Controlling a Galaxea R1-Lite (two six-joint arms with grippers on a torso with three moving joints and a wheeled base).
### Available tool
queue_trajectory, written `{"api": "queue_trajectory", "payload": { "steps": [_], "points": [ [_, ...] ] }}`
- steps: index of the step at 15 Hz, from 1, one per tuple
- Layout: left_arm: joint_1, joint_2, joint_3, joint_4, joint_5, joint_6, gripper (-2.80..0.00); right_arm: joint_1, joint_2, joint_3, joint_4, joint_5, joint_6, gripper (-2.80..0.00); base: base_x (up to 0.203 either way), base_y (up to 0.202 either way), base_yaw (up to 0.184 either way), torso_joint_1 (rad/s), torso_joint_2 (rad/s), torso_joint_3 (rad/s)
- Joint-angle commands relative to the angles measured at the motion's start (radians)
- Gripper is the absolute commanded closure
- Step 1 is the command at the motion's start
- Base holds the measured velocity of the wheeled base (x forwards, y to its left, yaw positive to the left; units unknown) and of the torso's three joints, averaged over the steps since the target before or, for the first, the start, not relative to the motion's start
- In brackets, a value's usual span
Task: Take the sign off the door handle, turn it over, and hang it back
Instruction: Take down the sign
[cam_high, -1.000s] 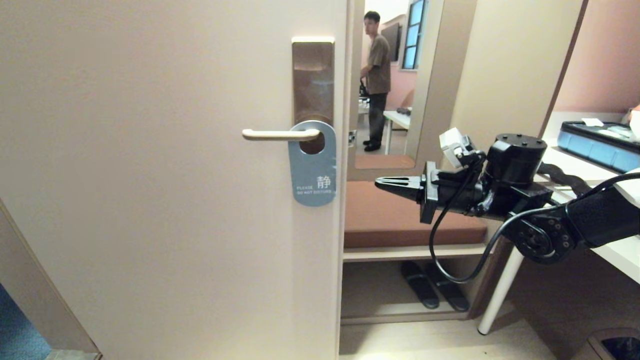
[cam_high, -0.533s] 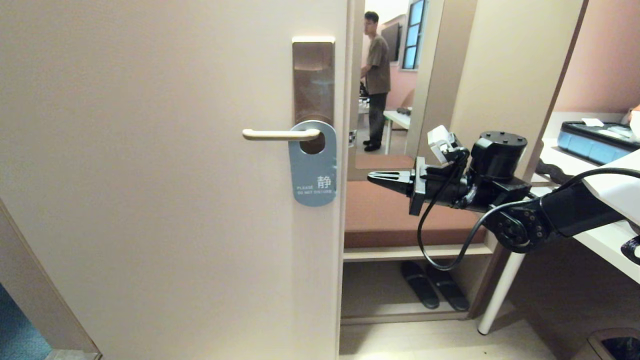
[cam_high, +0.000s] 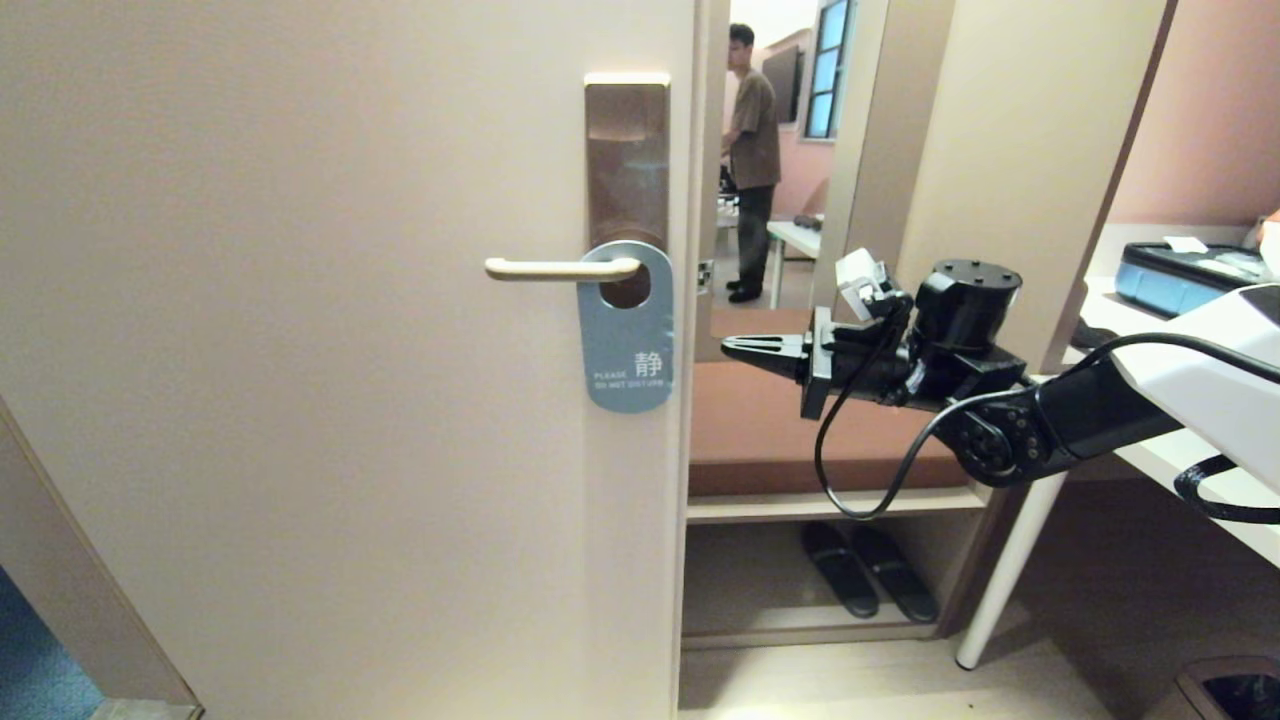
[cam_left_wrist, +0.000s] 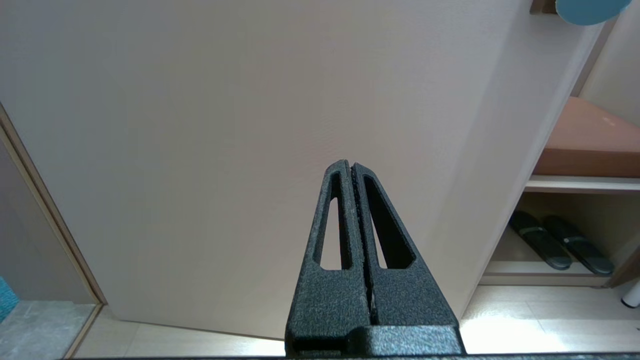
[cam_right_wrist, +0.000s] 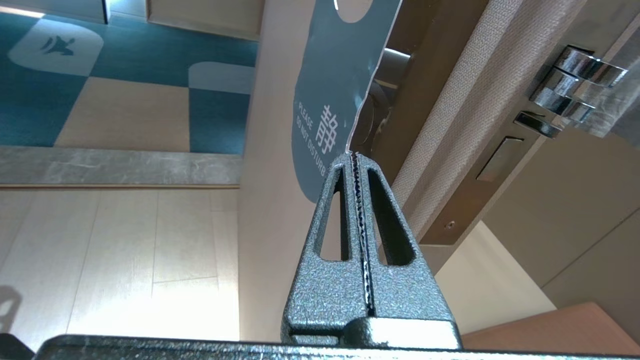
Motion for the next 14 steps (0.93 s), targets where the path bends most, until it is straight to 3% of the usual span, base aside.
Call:
{"api": "queue_trajectory", "payload": {
  "steps": [1, 6, 7, 14],
  "points": [
    [0.000, 0.001, 0.000, 0.000, 0.000, -0.001, 0.00, 0.008, 0.011, -0.009, -0.006, 0.031, 0.009, 0.00, 0.000, 0.000, 0.000, 0.000, 0.00, 0.000],
    [0.000, 0.001, 0.000, 0.000, 0.000, -0.001, 0.00, 0.047, 0.020, -0.023, -0.006, 0.034, 0.009, 0.00, 0.000, 0.000, 0.000, 0.000, 0.00, 0.000],
    [0.000, 0.001, 0.000, 0.000, 0.000, -0.001, 0.00, 0.050, 0.022, -0.024, -0.006, 0.034, 0.009, -2.80, 0.000, 0.000, 0.000, 0.000, 0.00, 0.000],
    [0.000, 0.001, 0.000, 0.000, 0.000, -0.001, 0.00, 0.053, 0.022, -0.023, -0.006, 0.037, 0.009, -2.80, 0.000, 0.000, 0.000, 0.000, 0.00, 0.000]
  ]
}}
